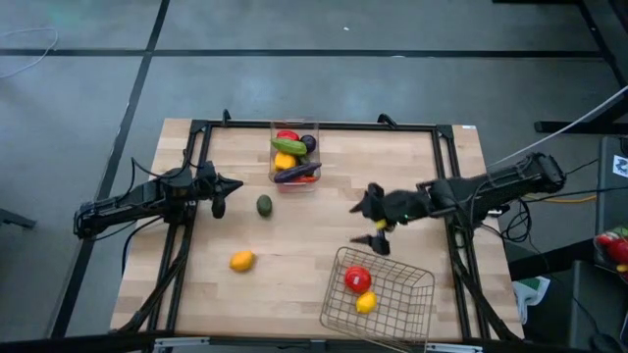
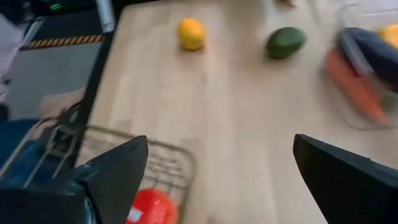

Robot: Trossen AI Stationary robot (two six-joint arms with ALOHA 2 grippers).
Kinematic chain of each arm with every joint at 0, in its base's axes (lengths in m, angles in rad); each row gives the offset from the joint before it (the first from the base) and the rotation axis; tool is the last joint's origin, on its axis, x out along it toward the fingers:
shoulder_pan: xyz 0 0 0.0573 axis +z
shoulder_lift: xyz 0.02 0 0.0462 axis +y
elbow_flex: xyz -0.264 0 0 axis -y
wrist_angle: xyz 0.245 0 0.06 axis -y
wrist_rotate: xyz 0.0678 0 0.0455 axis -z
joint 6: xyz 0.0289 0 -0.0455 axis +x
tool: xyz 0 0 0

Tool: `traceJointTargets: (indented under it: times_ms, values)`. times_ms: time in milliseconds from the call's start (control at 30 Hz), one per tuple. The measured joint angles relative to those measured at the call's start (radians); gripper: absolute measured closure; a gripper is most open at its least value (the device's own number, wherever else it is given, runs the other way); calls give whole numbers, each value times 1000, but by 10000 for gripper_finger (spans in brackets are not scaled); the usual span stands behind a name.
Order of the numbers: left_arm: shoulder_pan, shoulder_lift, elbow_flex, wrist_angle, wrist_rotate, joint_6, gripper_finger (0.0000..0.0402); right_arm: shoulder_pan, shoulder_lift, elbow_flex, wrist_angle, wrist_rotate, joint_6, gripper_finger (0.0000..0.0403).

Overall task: Sort produce into baskets
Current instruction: Put the green lime into the gold wire basket

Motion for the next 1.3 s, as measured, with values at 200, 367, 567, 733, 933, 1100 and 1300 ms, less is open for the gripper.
traceJointTargets:
  times_ms: [200, 367, 567, 733, 933, 1100, 1300]
  values:
    - [0, 0, 0, 1, -24, -37, 377, -100, 0, 0, 0, 0, 0, 6]
    - [0, 0, 0, 10, -29, -125, 308, -153, 0, 0, 0, -1, -19, 6]
    - [0, 0, 0, 78, -21, -245, 215, -180, 0, 0, 0, -1, -47, 6]
    - [0, 3, 1, 158, -3, -307, 162, -178, 0, 0, 1, -1, -48, 6]
    - [-23, 60, 1, 274, 39, -371, 136, -178, 0, 0, 1, -1, -48, 6]
    - [-55, 171, 1, 500, 39, -364, 135, -178, 0, 0, 1, -1, -72, 6]
    - [-80, 344, 68, 587, 39, -370, 135, -178, 0, 0, 1, -1, -75, 6]
